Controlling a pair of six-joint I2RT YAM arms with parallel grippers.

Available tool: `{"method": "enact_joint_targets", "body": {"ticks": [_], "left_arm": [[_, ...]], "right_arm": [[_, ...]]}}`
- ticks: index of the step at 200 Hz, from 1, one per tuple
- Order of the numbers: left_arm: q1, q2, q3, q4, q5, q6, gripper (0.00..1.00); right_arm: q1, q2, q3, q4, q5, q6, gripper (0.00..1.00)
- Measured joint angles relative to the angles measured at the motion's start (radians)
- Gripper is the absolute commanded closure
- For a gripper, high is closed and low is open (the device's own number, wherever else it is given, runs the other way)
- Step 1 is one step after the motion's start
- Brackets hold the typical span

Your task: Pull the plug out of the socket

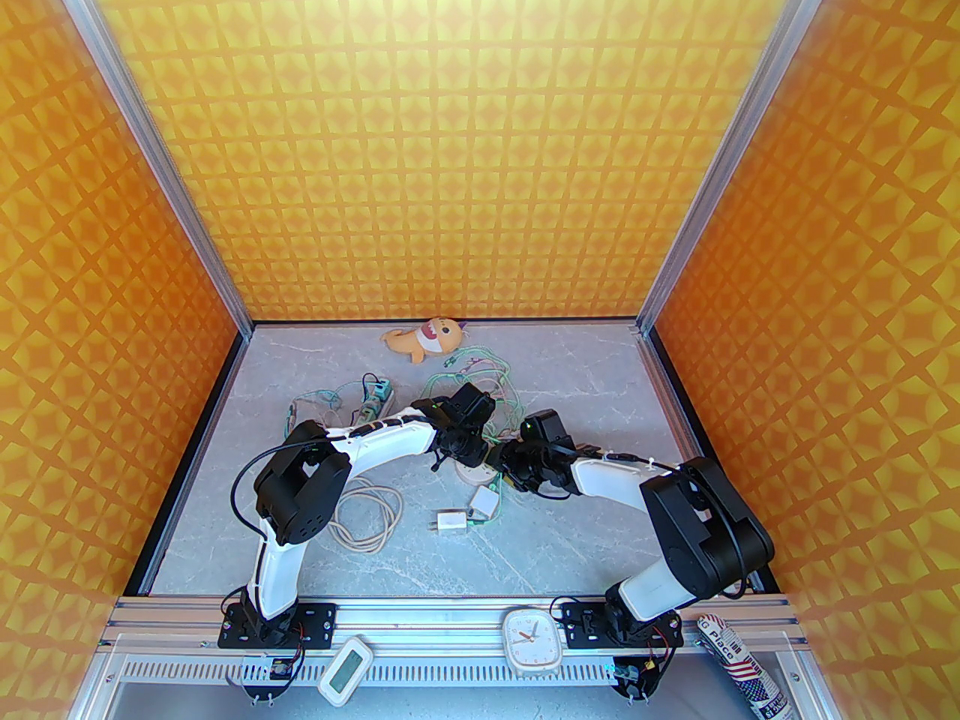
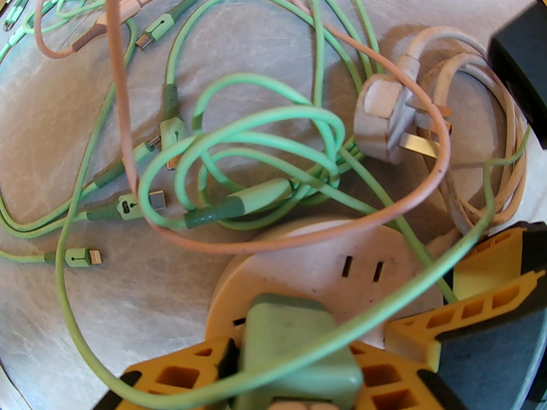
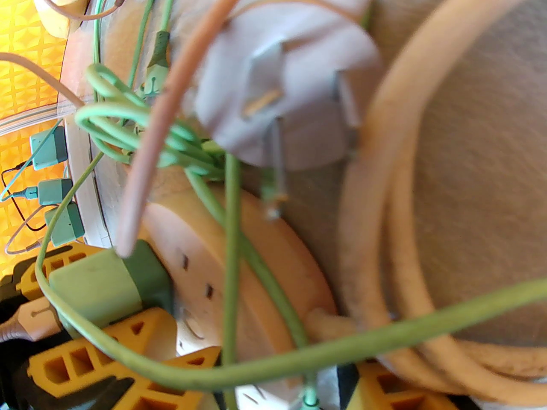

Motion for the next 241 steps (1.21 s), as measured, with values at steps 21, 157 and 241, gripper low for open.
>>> {"method": "enact_joint_targets", "body": {"ticks": [21,157,241], "left_arm": [[0.001,-0.001,-0.002,0.000,-0.005,0.024,0.65],[0.051,-0.005,0.004,-0.022,0.081,0.011,0.82],[0.043,-0.008,0.004,-0.026,0.079,0.001,0.84]], "right_arm": [[-0.002,0.016,0.018,-0.003,-0.004,-0.009,0.60],[-0.002,0.068,0.122,-0.159,-0.003,-0.104,0.65],[-0.002,0.075,0.140,-0.185,0.002,-0.132,0.66]]}}
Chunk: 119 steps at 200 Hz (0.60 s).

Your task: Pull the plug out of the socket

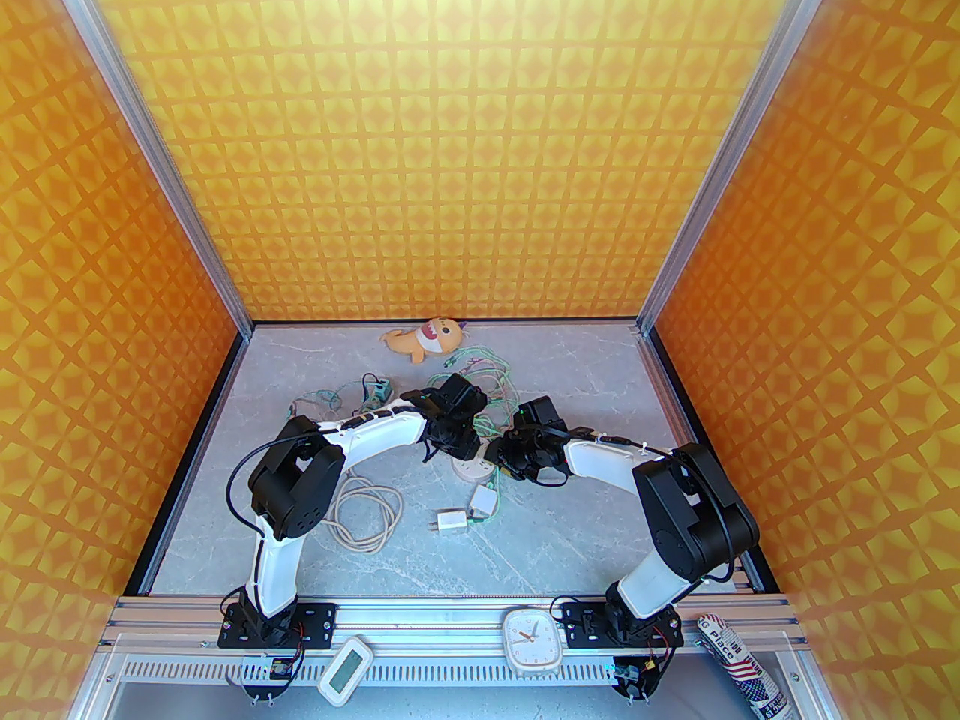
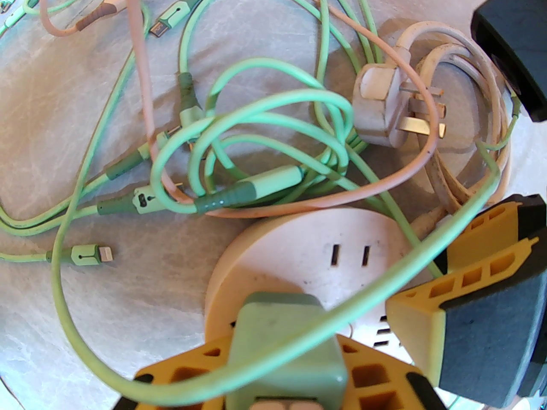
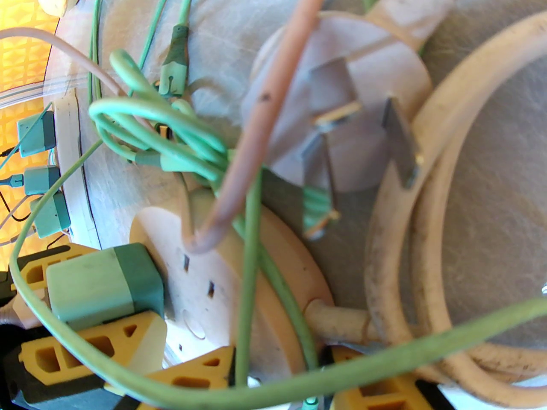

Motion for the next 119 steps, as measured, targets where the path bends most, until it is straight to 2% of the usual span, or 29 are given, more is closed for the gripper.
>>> {"method": "enact_joint_targets", "body": {"ticks": [51,119], "left_arm": [[-0.070,-0.003,0.000,-0.008,-0.175,0.021,0.84],[-0.078,-0.003,0.000,-0.013,-0.204,0.024,0.85]], "right_arm": [[0.000,0.008,0.011,-0.016,-0.001,-0.009,0.67],[0.000,0.010,0.019,-0.029,-0.001,-0.019,0.68]]}}
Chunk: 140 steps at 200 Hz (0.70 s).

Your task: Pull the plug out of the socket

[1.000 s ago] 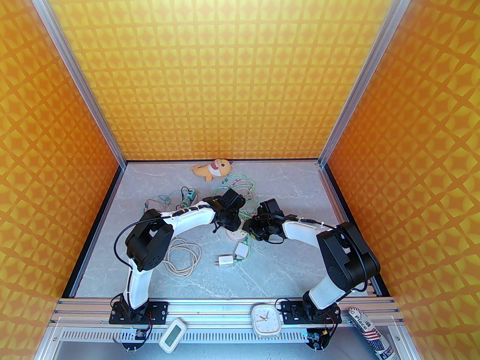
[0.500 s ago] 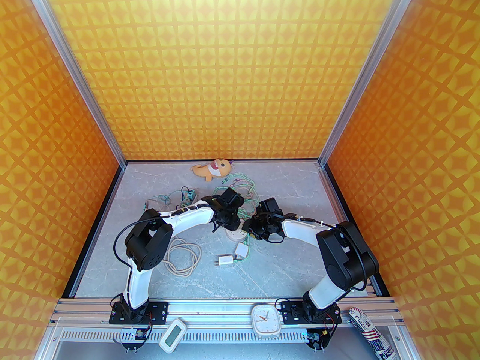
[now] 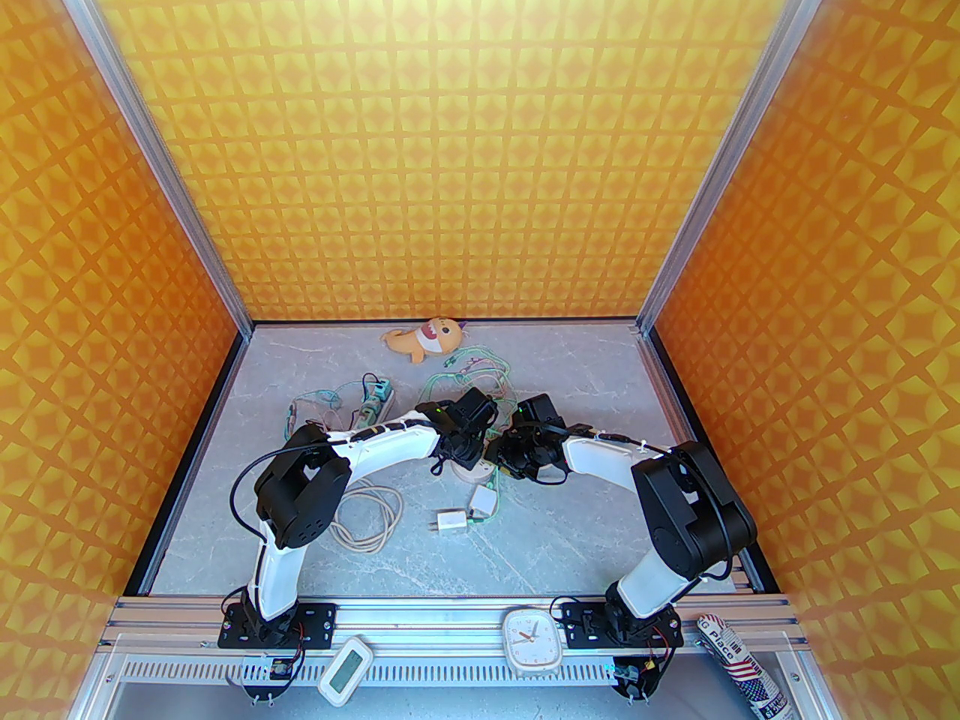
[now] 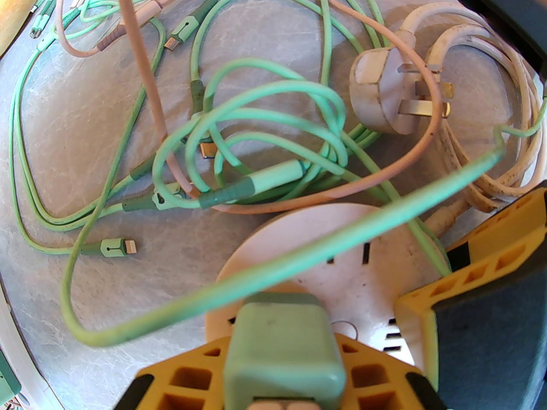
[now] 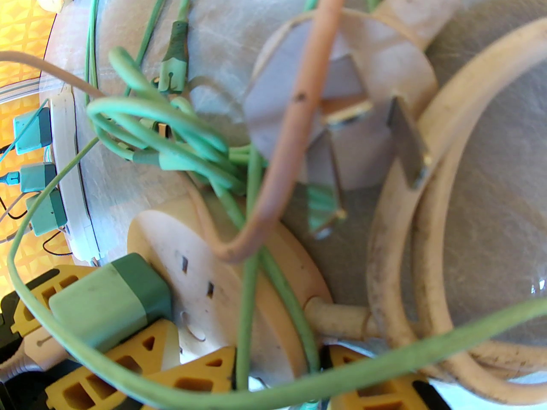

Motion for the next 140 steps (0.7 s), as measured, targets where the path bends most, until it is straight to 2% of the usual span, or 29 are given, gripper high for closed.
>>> {"method": "enact_joint_targets", "body": {"ticks": [65,103,140], "left_arm": [[0.068,-0.001,0.030,-0.056,0.135,-0.026,0.85],[0.060,-0.001,0.034,-0.063,0.130,-0.022,0.85],[0.017,0.003,0.049,-0.083,0.036,-0.004,0.84]], "right_arm": [[0.006,0.005,0.000,0.020,0.000,-0.008,0.68],[0.006,0.005,0.000,0.022,0.000,-0.008,0.68],[0.006,0.005,0.000,0.018,0.000,-0.009,0.69]]}}
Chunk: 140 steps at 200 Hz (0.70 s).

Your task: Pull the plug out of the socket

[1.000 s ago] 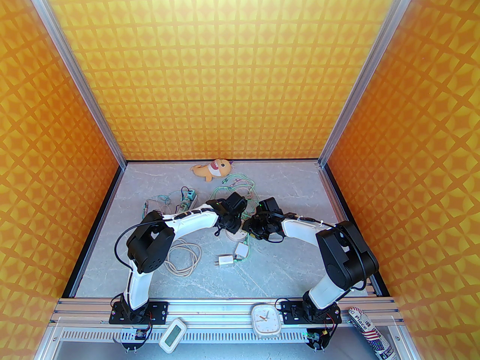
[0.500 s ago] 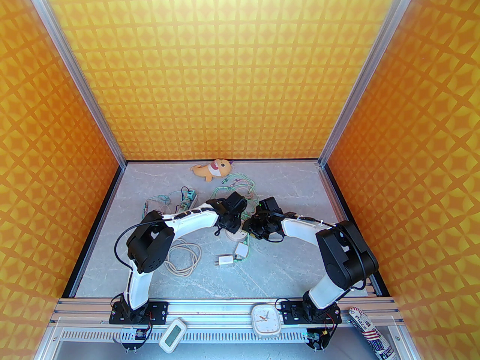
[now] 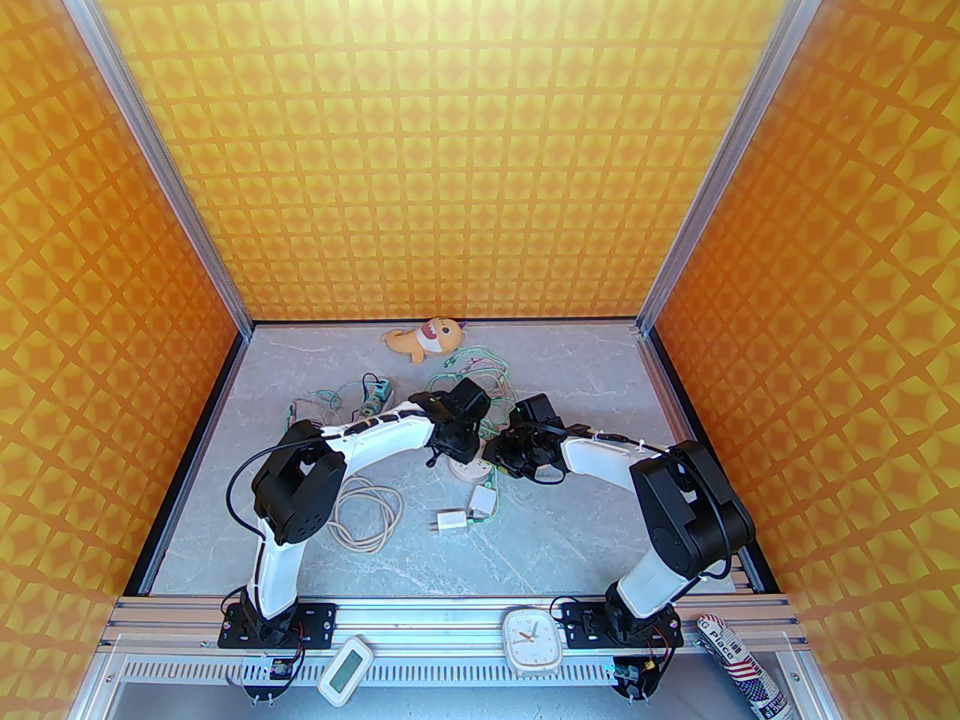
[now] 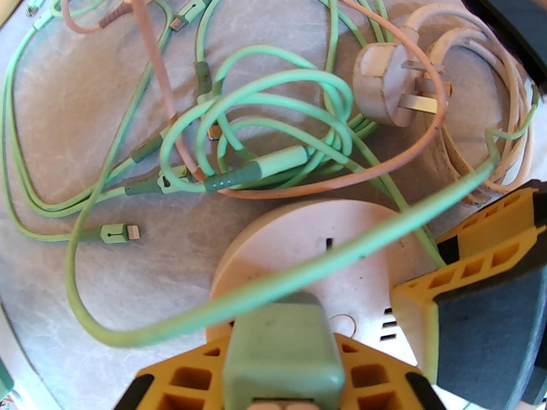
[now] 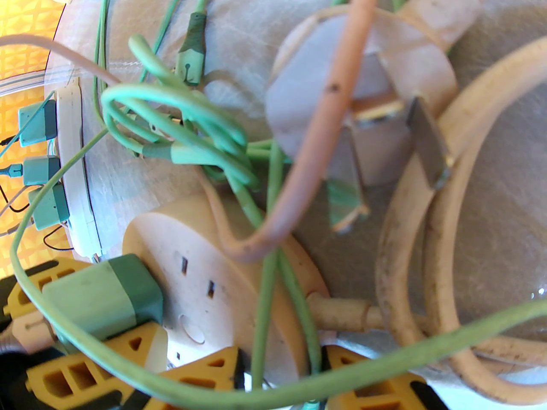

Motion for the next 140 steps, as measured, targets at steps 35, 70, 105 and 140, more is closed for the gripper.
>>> {"method": "enact_joint_targets", "body": {"ticks": [35,70,105,140], "left_arm": [[-0.029,0.010,0.013,-0.013,-0.070,0.011,0.85],[-0.034,0.011,0.017,-0.017,-0.086,0.011,0.85],[-0.012,0.011,0.017,-0.017,-0.039,0.000,0.84],[0.025,0.011,0.021,-0.024,0.051,-0.022,0.84]], "right_arm": [[0.000,0.000,0.000,-0.003,0.000,-0.004,0.69],[0.000,0.000,0.000,-0.004,0.000,-0.006,0.69],[0.000,0.000,0.001,-0.006,0.001,-0.007,0.69],[0.000,-0.001,0.001,-0.006,0.004,-0.010,0.69]]}}
